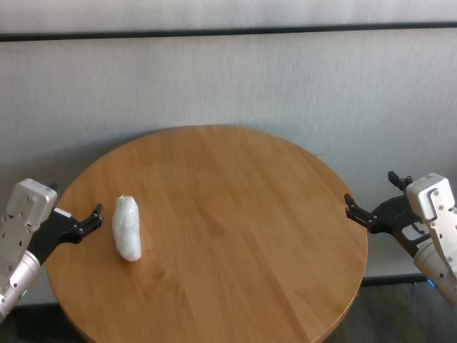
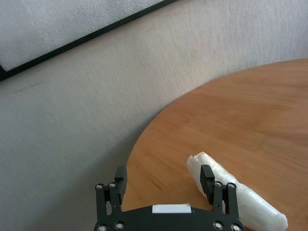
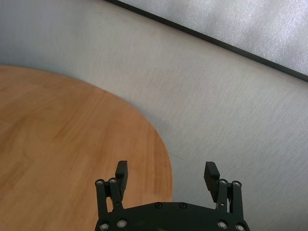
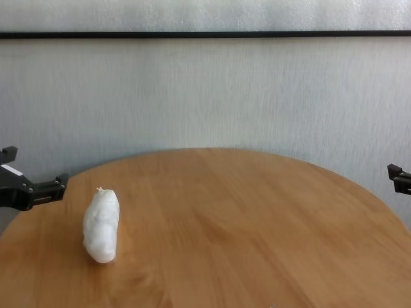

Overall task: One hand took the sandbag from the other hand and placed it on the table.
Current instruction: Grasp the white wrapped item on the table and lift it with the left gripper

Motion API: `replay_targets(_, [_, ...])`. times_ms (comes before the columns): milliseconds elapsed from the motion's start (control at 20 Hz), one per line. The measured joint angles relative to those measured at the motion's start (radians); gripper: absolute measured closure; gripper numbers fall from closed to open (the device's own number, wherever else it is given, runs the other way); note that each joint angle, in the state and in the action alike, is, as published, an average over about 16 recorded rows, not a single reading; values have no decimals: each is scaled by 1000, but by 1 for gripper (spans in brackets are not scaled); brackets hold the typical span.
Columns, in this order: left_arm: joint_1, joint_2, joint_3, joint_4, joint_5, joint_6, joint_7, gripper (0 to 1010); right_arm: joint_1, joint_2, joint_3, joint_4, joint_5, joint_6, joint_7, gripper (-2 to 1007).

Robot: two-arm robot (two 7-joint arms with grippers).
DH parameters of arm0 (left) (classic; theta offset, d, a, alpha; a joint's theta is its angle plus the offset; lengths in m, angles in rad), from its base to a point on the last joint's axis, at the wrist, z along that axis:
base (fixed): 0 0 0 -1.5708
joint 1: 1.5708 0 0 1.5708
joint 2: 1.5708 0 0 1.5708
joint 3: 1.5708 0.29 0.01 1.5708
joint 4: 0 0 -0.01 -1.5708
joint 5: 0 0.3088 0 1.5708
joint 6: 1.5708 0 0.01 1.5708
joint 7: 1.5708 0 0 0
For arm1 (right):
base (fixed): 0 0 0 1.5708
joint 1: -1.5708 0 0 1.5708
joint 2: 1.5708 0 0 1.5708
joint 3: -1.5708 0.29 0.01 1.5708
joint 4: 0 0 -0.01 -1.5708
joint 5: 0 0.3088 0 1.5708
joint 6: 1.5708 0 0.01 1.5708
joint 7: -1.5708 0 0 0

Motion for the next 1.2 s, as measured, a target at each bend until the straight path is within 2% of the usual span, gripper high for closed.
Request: replay_targets(1200, [0, 0, 0, 0, 0, 0, 0, 10, 0, 0, 0, 0, 0, 0, 0, 4])
